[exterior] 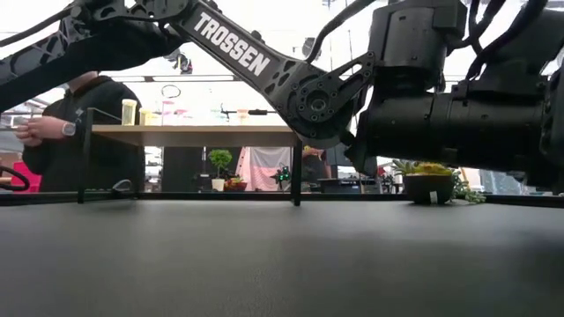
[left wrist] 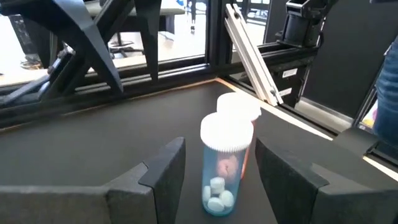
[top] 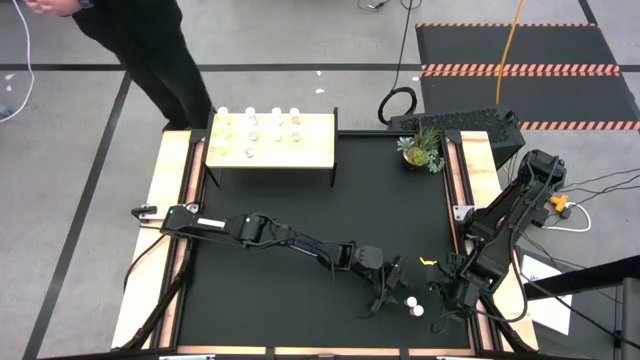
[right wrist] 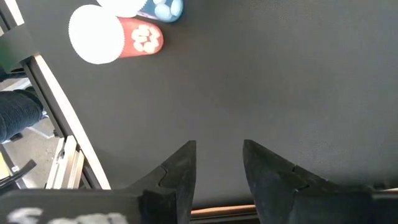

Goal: Pick and place medicine bottles onto shelf by color
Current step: Put the blue medicine bottle aligned with the other blue medicine bottle on the shelf

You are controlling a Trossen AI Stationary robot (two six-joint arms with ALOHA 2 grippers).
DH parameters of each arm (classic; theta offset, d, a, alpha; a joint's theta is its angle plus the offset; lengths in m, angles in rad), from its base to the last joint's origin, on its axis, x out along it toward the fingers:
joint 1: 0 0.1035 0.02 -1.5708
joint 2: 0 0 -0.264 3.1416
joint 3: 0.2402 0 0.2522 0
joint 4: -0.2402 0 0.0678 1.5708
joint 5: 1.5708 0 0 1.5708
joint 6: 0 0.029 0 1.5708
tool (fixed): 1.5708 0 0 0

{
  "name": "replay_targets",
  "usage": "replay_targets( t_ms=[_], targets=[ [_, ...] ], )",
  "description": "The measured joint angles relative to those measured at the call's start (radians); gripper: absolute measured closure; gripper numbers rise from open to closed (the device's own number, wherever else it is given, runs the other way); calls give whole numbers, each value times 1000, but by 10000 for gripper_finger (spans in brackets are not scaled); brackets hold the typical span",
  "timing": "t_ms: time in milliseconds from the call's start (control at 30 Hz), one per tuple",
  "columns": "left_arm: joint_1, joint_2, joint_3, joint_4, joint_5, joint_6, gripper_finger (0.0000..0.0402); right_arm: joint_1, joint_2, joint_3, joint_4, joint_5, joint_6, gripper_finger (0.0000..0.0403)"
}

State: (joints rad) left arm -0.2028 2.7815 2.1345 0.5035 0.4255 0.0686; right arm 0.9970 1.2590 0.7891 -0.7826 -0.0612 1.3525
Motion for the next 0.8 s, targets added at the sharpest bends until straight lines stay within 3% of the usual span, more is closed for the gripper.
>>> replay_targets(
  t_ms=[800],
  targets=[
    [0, 0, 0, 47, -5, 43, 217, 0, 0, 0, -7, -22, -3, 277]
  ],
)
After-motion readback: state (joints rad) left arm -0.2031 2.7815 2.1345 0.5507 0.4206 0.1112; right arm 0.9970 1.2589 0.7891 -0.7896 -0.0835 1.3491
